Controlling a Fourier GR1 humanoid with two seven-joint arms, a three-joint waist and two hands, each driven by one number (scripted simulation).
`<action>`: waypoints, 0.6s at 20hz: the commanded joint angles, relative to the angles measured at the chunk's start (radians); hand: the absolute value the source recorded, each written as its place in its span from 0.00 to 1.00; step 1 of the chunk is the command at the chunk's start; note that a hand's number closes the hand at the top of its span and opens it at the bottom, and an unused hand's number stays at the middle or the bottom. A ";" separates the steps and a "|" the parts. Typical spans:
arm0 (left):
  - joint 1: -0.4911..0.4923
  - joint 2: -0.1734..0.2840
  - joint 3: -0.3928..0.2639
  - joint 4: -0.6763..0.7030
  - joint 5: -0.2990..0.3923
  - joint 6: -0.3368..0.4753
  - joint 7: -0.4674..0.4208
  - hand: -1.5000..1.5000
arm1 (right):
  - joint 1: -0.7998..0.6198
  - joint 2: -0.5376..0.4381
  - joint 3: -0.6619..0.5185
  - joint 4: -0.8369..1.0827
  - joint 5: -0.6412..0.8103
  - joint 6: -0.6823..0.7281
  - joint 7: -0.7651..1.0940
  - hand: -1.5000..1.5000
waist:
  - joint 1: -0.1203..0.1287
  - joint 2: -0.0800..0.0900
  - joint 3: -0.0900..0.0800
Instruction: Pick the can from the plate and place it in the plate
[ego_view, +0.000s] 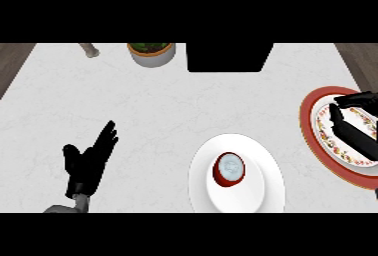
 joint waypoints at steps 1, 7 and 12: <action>-0.008 -0.017 0.005 -0.005 0.031 0.003 0.085 0.50 | 0.056 0.150 0.030 -0.055 0.140 -0.240 -0.021 0.00 | -0.002 -0.004 0.004; 0.080 -0.016 0.017 -0.115 0.002 -0.002 0.123 0.50 | 0.257 0.179 0.041 -0.192 0.085 -0.114 -0.163 0.00 | 0.004 -0.004 0.004; 0.026 -0.064 0.014 0.004 -0.018 -0.004 0.059 0.50 | 0.289 0.049 0.118 -0.316 0.227 -0.032 0.078 0.00 | -0.002 -0.003 0.003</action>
